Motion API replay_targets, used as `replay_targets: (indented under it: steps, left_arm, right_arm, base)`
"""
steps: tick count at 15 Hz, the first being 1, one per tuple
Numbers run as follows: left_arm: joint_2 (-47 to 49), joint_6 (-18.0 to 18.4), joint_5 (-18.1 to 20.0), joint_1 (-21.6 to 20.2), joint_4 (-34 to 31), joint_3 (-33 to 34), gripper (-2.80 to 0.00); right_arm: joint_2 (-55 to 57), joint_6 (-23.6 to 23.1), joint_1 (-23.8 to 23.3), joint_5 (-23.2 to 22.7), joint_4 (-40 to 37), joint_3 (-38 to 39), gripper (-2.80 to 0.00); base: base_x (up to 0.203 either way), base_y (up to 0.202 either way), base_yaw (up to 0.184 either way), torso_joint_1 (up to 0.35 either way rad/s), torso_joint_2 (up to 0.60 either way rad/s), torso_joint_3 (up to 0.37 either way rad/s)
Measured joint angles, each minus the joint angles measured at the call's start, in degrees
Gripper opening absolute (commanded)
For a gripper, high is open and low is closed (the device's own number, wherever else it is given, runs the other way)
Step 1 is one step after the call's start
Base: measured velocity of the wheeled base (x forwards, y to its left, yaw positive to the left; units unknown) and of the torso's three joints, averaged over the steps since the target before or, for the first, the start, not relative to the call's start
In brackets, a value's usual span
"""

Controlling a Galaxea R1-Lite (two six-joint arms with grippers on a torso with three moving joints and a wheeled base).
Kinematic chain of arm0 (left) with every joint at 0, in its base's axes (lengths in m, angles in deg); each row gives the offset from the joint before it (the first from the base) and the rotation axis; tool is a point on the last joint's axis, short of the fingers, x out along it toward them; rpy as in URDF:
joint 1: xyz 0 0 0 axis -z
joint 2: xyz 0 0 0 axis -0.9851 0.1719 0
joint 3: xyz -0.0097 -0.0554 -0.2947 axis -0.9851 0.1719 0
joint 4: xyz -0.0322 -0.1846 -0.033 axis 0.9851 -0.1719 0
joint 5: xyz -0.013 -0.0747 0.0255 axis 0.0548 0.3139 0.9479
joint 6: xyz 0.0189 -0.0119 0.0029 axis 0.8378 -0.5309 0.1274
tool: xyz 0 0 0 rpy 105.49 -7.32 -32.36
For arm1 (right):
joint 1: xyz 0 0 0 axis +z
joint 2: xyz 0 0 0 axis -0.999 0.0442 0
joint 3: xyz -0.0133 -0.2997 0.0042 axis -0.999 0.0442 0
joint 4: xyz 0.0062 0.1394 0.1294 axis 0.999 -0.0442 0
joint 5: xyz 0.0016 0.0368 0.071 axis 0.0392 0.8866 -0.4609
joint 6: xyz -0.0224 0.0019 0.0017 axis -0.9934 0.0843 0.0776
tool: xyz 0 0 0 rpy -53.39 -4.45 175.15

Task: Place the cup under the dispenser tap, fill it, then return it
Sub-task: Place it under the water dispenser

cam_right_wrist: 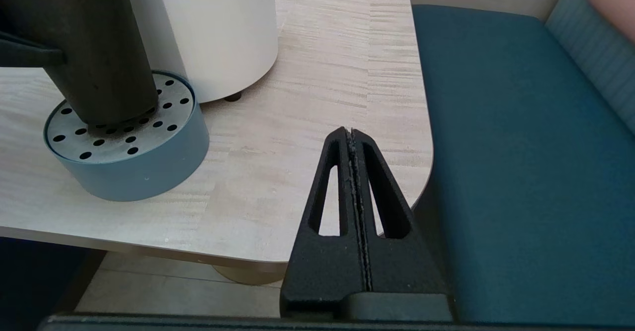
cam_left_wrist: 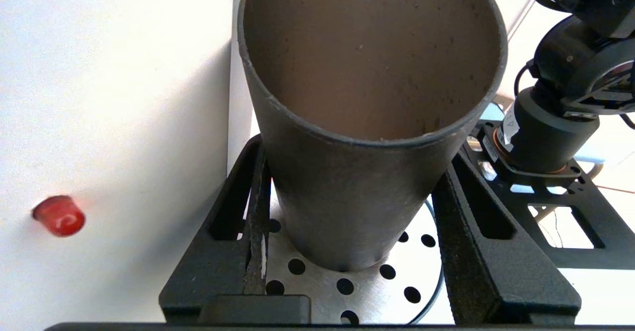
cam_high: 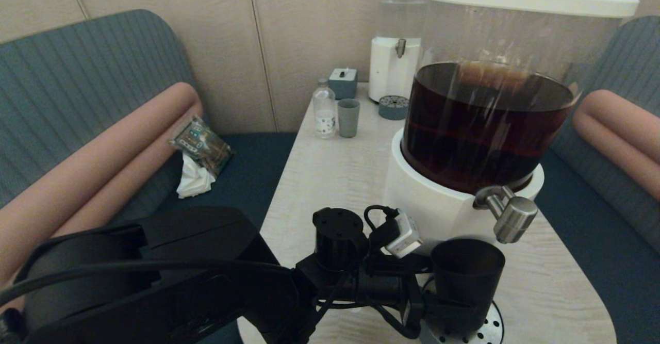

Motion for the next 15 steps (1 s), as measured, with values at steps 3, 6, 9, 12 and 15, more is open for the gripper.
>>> replay_targets:
  steps: [3, 6, 9, 12, 15]
  left_arm:
    - [0.0, 0.0, 0.0, 0.0, -0.1, 0.0, -2.80]
    - [-0.2, 0.1, -0.1, 0.0, 0.0, 0.4, 0.00]
    - [-0.4, 0.0, -0.1, 0.0, -0.5, 0.8, 0.00]
    - [-0.6, 0.0, 0.0, 0.1, -0.3, 0.9, 0.00]
    - [-1.0, 0.0, 0.0, 0.1, -0.2, 1.2, 0.00]
  right_arm:
    - [0.0, 0.0, 0.0, 0.0, 0.0, 0.0, -2.80]
    - [0.0, 0.0, 0.0, 0.0, 0.0, 0.0, -2.80]
    - [0.0, 0.0, 0.0, 0.0, 0.0, 0.0, -2.80]
    - [0.0, 0.0, 0.0, 0.0, 0.0, 0.0, -2.80]
    - [0.0, 0.0, 0.0, 0.0, 0.0, 0.0, -2.80]
  base:
    - [0.000, 0.000, 0.000, 0.000, 0.00, 0.000]
    - [0.000, 0.000, 0.000, 0.000, 0.00, 0.000]
    - [0.000, 0.000, 0.000, 0.000, 0.00, 0.000]
    - [0.000, 0.000, 0.000, 0.000, 0.00, 0.000]
    - [0.000, 0.000, 0.000, 0.000, 0.00, 0.000]
